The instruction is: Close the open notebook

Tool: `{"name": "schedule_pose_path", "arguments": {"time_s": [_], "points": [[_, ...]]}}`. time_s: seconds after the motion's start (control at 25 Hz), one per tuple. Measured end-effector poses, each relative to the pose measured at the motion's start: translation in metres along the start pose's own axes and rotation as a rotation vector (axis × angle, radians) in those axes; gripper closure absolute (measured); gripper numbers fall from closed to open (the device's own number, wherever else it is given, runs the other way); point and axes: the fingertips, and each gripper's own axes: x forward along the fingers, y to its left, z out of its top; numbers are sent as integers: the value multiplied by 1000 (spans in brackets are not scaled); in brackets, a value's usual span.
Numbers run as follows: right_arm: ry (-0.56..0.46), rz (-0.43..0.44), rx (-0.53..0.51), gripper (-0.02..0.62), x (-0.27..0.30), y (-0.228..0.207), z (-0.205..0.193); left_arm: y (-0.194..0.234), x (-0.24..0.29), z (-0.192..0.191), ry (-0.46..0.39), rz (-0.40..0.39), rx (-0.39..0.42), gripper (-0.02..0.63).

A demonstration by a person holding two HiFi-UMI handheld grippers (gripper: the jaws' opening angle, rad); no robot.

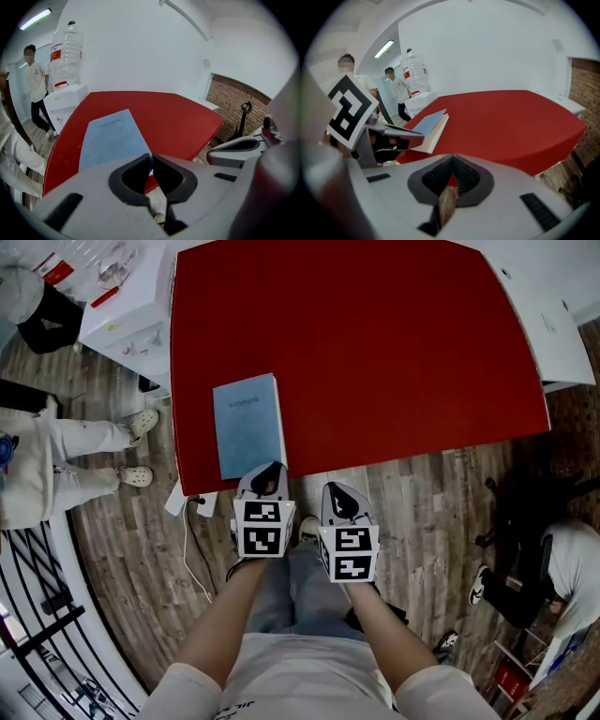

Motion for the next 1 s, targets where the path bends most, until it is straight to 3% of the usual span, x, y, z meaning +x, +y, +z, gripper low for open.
{"name": "schedule_pose_path", "arguments": {"time_s": [0.68, 0.88, 1.0], "points": [[22, 16, -2, 589, 14, -8, -5, 1, 26, -22, 58, -3, -37, 580], [24, 20, -4, 589, 17, -5, -5, -3, 27, -23, 62, -29, -28, 578], [21, 27, -7, 589, 17, -3, -3, -7, 27, -23, 67, -59, -47, 546]]}}
